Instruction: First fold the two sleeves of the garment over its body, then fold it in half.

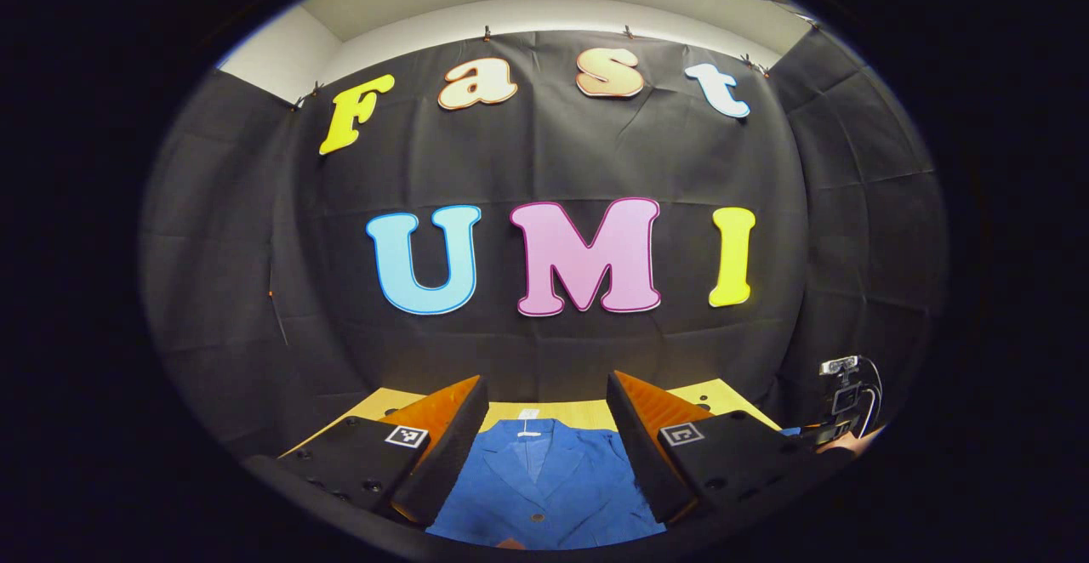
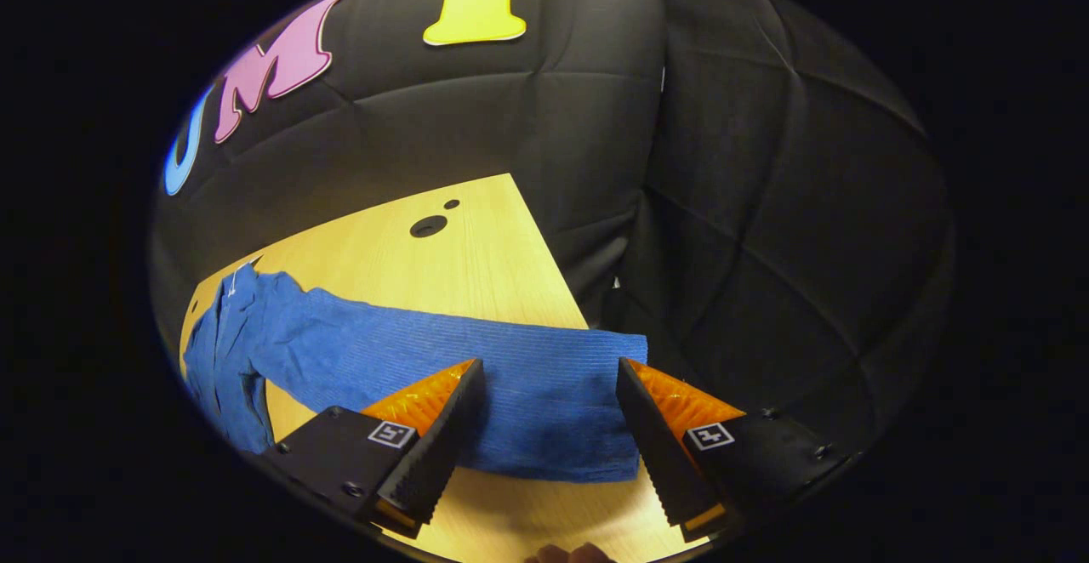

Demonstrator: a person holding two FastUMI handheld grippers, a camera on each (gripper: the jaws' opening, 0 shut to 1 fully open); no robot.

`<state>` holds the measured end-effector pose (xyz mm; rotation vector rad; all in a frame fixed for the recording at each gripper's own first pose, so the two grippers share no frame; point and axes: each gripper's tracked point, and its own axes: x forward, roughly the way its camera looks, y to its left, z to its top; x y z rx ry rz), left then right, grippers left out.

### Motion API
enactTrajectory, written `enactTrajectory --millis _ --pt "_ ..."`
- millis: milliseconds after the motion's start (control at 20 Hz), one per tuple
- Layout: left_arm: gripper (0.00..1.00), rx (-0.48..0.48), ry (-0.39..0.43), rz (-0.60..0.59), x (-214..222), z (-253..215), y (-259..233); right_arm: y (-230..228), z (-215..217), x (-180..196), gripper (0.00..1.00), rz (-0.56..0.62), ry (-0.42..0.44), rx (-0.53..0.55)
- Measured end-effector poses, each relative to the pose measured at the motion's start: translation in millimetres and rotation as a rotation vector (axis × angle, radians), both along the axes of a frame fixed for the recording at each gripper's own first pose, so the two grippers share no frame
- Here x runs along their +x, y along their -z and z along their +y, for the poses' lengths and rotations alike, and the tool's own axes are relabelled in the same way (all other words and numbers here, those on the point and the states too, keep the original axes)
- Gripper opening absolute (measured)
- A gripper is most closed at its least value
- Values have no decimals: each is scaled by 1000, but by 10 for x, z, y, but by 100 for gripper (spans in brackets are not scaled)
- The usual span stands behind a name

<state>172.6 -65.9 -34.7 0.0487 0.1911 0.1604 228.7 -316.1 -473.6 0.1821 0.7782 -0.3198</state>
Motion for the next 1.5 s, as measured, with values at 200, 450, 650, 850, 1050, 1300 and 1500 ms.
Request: enactTrajectory --millis 200,450,650,850,1050,1300,1500 --pt "81 -2 -8 13 3 24 42 230 -47 -48 94 69 52 39" --pt "81 31 4 5 27 -14 6 321 -35 -67 97 80 32 1" --pt "81 36 5 11 12 -3 30 322 -41 -69 97 84 49 0" --pt "81 22 -7 22 -21 41 59 345 -59 -68 80 104 63 7" --pt "81 56 -13 16 -113 80 8 332 -58 -75 77 109 48 -12" --pt "81 96 -18 14 -196 131 -20 324 146 -116 25 93 20 -21" --pt "81 88 -26 11 -274 164 -29 327 163 -147 25 104 30 -3"
